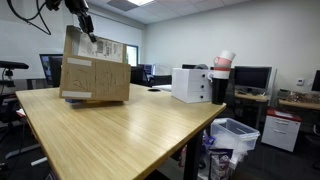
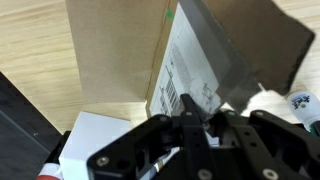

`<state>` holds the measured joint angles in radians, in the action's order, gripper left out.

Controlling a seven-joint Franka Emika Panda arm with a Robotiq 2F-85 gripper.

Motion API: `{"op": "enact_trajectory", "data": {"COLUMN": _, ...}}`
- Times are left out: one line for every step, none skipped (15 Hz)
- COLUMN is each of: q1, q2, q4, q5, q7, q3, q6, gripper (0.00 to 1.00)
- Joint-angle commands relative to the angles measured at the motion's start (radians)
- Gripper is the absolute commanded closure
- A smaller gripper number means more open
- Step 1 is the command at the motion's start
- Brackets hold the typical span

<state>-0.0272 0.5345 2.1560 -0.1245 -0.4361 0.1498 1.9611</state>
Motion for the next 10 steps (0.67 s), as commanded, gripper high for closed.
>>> {"op": "enact_trajectory", "data": {"q1": -0.003, "q2": -0.111, "q4": -0.106, "q5": 0.016, "q7": -0.006, "q3": 0.014, "q6": -0.065, "gripper": 0.98}}
{"op": "enact_trajectory", "data": {"q1": 0.002, "q2": -0.13, "q4": -0.124, "q5": 0.016, "q7": -0.004, "q3": 0.015, "q6": -0.073, "gripper": 0.98}}
{"op": "enact_trajectory", "data": {"q1": 0.021, "q2": -0.166, "q4": -0.149, "q5": 0.041, "q7": 0.023, "q3": 0.005, "q6": -0.075, "gripper": 0.98}}
{"op": "enact_trajectory", "data": {"q1": 0.025, "q2": -0.173, "q4": -0.154, "q5": 0.047, "q7": 0.026, "q3": 0.003, "q6": -0.076, "gripper": 0.98}}
{"op": "enact_trajectory", "data": {"q1": 0.033, "q2": -0.188, "q4": -0.157, "q5": 0.062, "q7": 0.029, "q3": -0.001, "q6": -0.067, "gripper": 0.98}}
{"op": "enact_trajectory", "data": {"q1": 0.04, "q2": -0.204, "q4": -0.153, "q5": 0.077, "q7": 0.025, "q3": -0.002, "q6": -0.048, "gripper": 0.98}}
{"op": "enact_trajectory", "data": {"q1": 0.042, "q2": -0.218, "q4": -0.151, "q5": 0.088, "q7": 0.006, "q3": 0.002, "q6": -0.031, "gripper": 0.98}}
{"op": "enact_trajectory", "data": {"q1": 0.045, "q2": -0.23, "q4": -0.147, "q5": 0.093, "q7": -0.012, "q3": 0.007, "q6": -0.016, "gripper": 0.98}}
{"op": "enact_trajectory", "data": {"q1": 0.045, "q2": -0.242, "q4": -0.142, "q5": 0.094, "q7": -0.037, "q3": 0.013, "q6": -0.002, "gripper": 0.98}}
{"op": "enact_trajectory", "data": {"q1": 0.047, "q2": -0.256, "q4": -0.142, "q5": 0.097, "q7": -0.053, "q3": 0.016, "q6": 0.007, "gripper": 0.98}}
